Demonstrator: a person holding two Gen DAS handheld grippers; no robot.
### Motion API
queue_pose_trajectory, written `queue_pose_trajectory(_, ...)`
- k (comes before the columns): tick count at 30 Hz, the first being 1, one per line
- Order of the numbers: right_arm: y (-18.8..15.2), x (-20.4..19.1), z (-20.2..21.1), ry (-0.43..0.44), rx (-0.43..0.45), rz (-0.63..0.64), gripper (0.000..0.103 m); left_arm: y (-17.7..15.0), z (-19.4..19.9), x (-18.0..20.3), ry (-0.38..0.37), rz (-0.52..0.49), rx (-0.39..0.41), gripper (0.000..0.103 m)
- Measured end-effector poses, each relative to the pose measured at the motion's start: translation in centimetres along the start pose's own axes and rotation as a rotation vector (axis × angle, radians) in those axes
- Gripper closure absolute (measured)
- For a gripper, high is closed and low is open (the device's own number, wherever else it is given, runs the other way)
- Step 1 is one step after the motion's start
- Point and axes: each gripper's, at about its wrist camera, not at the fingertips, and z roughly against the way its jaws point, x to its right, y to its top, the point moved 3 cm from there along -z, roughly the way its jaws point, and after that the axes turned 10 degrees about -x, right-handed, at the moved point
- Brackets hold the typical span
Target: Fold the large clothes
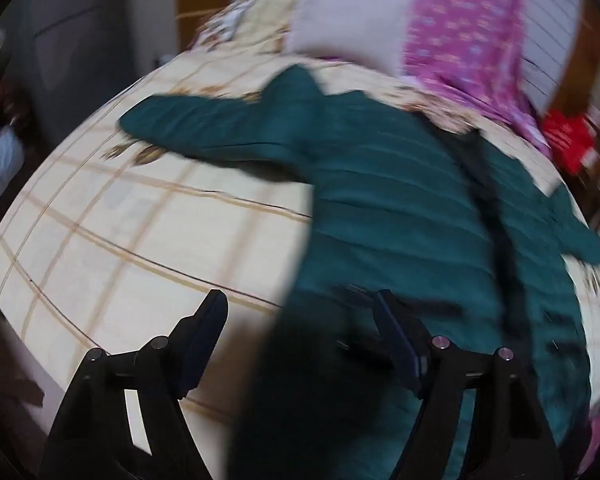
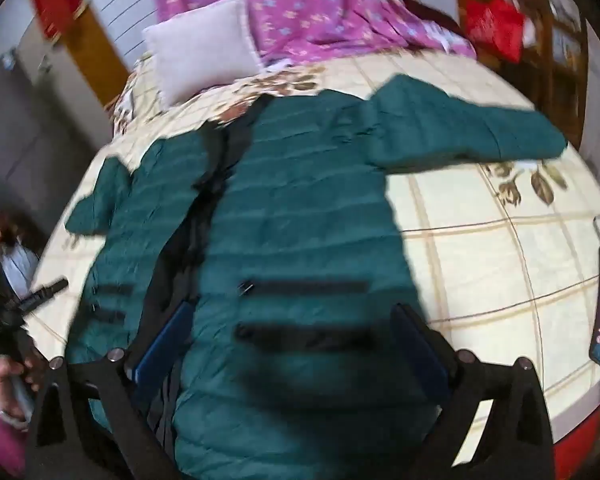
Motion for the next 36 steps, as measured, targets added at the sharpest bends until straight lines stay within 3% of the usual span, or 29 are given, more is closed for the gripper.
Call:
queue_pose_trajectory(6, -3.0, -3.8, -1.1, -0.089, 0.037, 0.059, 0.002, -2.9, 1.6, 5.9, -0.039, -0.081, 0.040, 0.051)
queue_pose_trajectory(13, -3.4, -4.6, -0.8, -0.172, 0.075, 0.080, 0.002, -5.6, 2.1, 7.5, 0.000, -0.092, 0.103, 0.051)
queue_pose_trajectory(29, -4.0, -5.7, -1.7, -0.156, 0.084, 0.057, 0.002, -6.4, 2.2, 7.7, 0.040, -0.117, 0.142, 0.051)
queue_pose_trajectory(36, -3.6, -5.6, -2.2, -0.154, 0.074, 0.045, 0.002, -6.5, 1.6, 7.7, 0.012, -0.111, 0.124, 0.051)
